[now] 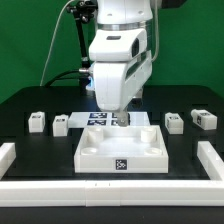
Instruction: Assemble one leg
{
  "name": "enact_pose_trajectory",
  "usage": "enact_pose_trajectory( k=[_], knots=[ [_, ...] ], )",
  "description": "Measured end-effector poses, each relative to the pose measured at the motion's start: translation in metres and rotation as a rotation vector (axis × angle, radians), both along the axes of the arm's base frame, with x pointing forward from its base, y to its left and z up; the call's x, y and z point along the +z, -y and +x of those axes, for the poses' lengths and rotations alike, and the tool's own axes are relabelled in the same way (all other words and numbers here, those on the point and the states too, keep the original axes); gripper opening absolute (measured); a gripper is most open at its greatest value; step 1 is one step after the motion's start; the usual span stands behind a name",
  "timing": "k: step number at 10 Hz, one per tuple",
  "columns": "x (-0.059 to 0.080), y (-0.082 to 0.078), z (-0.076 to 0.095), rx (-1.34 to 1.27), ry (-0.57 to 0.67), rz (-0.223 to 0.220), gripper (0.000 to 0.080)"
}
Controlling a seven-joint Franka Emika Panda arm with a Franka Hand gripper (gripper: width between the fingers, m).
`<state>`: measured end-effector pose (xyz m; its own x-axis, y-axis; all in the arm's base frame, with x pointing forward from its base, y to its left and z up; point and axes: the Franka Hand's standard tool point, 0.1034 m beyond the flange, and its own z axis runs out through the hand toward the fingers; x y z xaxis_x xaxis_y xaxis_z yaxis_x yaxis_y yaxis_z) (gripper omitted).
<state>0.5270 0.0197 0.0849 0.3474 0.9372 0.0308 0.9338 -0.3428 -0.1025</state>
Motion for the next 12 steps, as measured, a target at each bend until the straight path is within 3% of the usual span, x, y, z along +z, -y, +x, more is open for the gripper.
enact_pose_trajectory(
  k=[1, 2, 3, 4, 6, 11, 12],
  knots=[
    [-0.001, 0.0, -0.001, 0.001, -0.001, 0.0, 0.065],
    [-0.005, 0.0, 0.0, 0.094, 0.073, -0.003, 0.065],
    [-0.01, -0.003, -0.012, 0.194, 0.136, -0.015, 0.065],
    [-0.015, -0.006, -0.022, 0.274, 0.141, -0.033, 0.065],
    [-0.018, -0.009, -0.024, 0.343, 0.133, -0.057, 0.065],
    [-0.018, -0.008, -0.025, 0.332, 0.134, -0.057, 0.065],
    [-0.024, -0.012, -0.037, 0.297, 0.126, -0.058, 0.065]
  ],
)
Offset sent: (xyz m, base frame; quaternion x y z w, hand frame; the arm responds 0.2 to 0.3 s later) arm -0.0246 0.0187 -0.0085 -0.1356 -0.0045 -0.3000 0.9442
